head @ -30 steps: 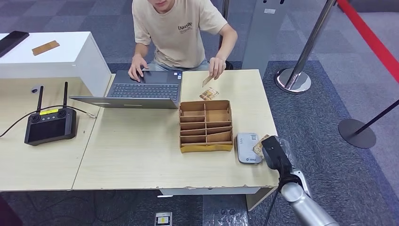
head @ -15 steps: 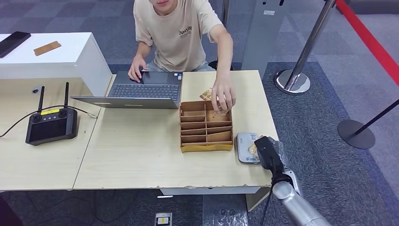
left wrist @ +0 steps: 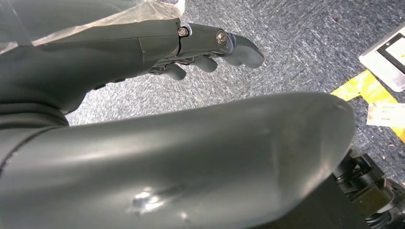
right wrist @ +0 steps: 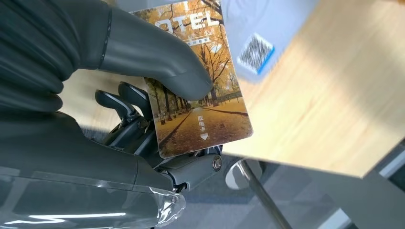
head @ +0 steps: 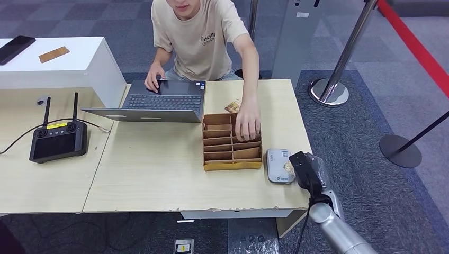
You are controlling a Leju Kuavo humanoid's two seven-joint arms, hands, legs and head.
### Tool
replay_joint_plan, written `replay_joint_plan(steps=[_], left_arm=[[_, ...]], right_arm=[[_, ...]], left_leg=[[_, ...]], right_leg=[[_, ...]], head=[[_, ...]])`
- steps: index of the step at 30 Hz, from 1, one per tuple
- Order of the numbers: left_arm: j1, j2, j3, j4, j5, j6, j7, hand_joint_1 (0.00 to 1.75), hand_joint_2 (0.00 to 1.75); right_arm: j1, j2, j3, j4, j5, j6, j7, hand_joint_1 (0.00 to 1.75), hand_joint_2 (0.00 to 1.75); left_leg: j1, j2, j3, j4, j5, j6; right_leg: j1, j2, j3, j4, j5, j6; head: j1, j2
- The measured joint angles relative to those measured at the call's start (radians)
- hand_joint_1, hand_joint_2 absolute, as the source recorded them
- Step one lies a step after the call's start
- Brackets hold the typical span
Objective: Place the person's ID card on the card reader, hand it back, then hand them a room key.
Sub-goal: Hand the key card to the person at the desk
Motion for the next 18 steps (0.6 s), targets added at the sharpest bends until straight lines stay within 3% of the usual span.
replay_joint_plan(steps=[13, 18], left_arm=[[0.001, 0.008, 0.0, 0.002, -0.012, -0.006, -0.03, 0.0, 0.0], [0.001, 0.009, 0.0, 0.004, -0.017, -0.007, -0.031, 0.0, 0.0]], right_arm=[[-0.004, -0.137, -0.08, -0.419, 0.262, 0.053, 0.188, 1.75, 1.75], [-0.022, -0.163, -0.096, -0.585, 0.299, 0.084, 0.211, 1.75, 1.75]], left_leg=[[-0.001, -0.001, -0.004, 0.0, 0.001, 0.001], [-0.001, 0.0, -0.005, 0.0, 0.001, 0.001]], right_leg=[[-0.001, 0.0, -0.003, 0.0, 0.001, 0.0], [0.0, 0.0, -0.004, 0.0, 0.001, 0.0]], head=[[0.0, 0.0], [0.0, 0.0]])
